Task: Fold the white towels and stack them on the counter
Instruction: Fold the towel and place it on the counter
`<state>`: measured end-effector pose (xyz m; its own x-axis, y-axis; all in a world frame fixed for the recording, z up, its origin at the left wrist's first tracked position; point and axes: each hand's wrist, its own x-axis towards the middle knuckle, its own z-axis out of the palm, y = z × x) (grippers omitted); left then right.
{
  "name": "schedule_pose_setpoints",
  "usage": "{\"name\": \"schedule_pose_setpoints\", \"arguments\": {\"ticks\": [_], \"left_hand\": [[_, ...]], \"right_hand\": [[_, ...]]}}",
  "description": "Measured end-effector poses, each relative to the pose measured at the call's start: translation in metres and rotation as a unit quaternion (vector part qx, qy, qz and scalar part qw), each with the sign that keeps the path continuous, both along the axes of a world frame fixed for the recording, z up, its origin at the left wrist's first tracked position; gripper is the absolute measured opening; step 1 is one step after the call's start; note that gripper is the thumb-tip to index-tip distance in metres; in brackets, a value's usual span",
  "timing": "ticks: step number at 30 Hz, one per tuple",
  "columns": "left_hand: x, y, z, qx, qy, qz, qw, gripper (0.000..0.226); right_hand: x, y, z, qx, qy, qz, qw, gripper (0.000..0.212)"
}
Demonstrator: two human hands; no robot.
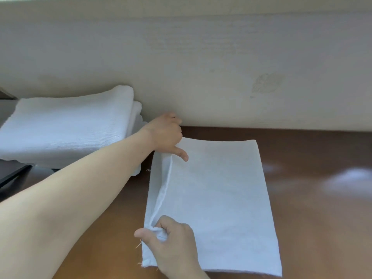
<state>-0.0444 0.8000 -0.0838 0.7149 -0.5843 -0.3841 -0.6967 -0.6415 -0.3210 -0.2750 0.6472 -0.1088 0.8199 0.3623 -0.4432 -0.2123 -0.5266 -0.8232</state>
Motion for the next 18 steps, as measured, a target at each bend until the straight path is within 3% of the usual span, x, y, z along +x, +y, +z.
{"name": "schedule_pose_setpoints", "arguments": {"ticks": [5,9,13,15,18], "left_hand": [[-0.013,-0.003,-0.014,0.016,-0.007,0.131,0.991,0.115],[-0.033,-0.010,-0.020,-0.071,-0.046,0.223,0.971,0.101],[-0.074,-0.020,-0.036,-0.260,-0.029,0.320,0.911,0.086],[-0.100,-0.024,-0.049,-0.339,-0.025,0.356,0.870,0.081],[-0.122,-0.032,-0.068,-0.355,-0.010,0.411,0.840,0.078]], "right_hand": [[-0.006,0.012,-0.020,-0.087,0.001,0.065,0.994,0.078],[-0.016,0.008,-0.029,-0.059,0.012,0.089,0.994,0.064],[0.005,-0.026,-0.032,0.050,0.060,-0.096,0.992,0.059],[0.034,-0.053,-0.035,0.039,-0.042,-0.159,0.986,0.056],[0.089,-0.092,-0.041,-0.069,-0.226,-0.135,0.962,0.055]]}}
